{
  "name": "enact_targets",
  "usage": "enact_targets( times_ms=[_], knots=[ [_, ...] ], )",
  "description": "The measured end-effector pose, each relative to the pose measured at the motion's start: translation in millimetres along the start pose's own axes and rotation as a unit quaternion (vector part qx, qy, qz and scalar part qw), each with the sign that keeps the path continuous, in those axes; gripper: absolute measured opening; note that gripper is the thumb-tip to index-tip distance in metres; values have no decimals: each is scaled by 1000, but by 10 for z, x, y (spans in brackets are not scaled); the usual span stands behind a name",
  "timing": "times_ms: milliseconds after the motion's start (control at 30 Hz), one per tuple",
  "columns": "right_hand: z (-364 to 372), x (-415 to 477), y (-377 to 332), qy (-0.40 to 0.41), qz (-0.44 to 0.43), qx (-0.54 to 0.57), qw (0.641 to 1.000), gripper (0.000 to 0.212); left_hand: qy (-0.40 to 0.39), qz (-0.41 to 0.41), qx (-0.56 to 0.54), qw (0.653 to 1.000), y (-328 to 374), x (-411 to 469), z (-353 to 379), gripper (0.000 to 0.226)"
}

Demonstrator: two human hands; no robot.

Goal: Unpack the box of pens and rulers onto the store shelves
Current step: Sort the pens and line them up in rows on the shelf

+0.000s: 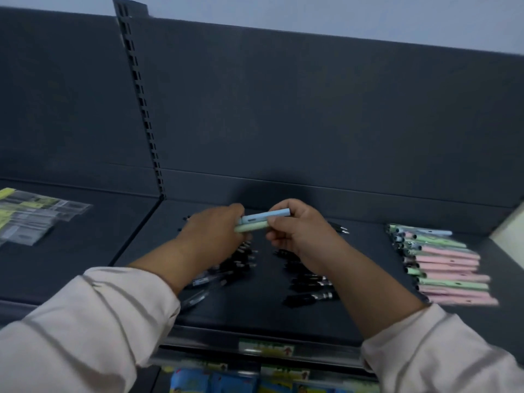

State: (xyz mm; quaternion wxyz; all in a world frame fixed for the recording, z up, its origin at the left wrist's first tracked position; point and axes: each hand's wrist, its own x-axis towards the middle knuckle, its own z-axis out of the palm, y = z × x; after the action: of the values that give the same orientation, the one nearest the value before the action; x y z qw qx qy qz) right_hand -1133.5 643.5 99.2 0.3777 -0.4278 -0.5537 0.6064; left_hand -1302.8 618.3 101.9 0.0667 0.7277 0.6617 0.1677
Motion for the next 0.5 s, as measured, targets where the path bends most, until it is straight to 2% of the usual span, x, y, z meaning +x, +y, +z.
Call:
enact_targets(
  times_ms=[200,233,300,367,500],
  knots=[
    [-421,-95,19,29,2,19,999,12,-26,-17,37,999,201,97,85,46],
    [-501,-118,22,38,8,34,999,13,-40,-28,-4,999,208,105,71,45],
    [-630,-169,23,55,18,58,997,13,-63,-43,-154,985,252,108,70,37],
    [-680,-215,16,72,28,65,995,11,-64,-52,-287,954,351,115,102,30],
    [-651,-281,8,110,64,59,990,13,-77,-137,-434,887,574,154,183,25]
  ],
)
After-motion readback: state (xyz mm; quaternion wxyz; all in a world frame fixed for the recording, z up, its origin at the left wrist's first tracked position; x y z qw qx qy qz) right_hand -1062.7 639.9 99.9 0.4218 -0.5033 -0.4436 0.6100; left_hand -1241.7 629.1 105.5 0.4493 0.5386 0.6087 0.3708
